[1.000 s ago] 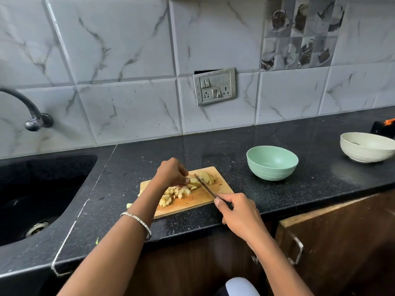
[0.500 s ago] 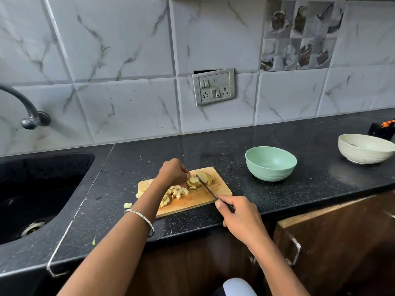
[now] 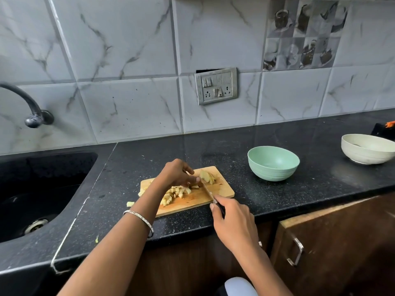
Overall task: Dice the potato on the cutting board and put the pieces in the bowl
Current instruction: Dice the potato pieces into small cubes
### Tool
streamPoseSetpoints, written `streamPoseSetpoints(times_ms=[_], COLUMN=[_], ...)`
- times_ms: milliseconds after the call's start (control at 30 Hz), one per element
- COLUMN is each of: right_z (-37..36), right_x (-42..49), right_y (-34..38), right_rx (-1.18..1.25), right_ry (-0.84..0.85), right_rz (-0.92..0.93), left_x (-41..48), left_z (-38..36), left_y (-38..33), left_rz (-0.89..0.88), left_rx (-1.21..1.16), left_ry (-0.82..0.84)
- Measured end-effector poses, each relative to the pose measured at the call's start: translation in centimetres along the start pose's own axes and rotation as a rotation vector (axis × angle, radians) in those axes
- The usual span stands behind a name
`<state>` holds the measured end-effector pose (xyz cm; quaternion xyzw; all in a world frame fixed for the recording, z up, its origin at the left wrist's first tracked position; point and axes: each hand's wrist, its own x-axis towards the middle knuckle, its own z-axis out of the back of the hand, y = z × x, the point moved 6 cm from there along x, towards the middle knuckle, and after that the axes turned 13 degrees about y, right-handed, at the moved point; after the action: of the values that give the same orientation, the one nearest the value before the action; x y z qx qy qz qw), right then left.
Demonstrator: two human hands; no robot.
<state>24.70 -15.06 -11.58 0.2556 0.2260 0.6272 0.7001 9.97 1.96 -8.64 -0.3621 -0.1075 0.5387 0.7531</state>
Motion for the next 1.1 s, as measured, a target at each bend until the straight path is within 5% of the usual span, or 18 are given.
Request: streamPoseSetpoints(times_ms=[467, 1100], right_z=[0.3, 0.3], right_x=[0.6, 1.3], right_y=[-1.8, -0.4], right_rx=[0.083, 0.016], right_ry=[0.026, 0.056], right_rz=[-0.002, 0.031], left_x=[-0.7, -1.8], left_z=[-0.1, -0.5], left_y=[-0.4, -0.1], left_rz=[0.007, 0.015], left_rx=[0.074, 0.123], left_ry=[0.034, -0.236])
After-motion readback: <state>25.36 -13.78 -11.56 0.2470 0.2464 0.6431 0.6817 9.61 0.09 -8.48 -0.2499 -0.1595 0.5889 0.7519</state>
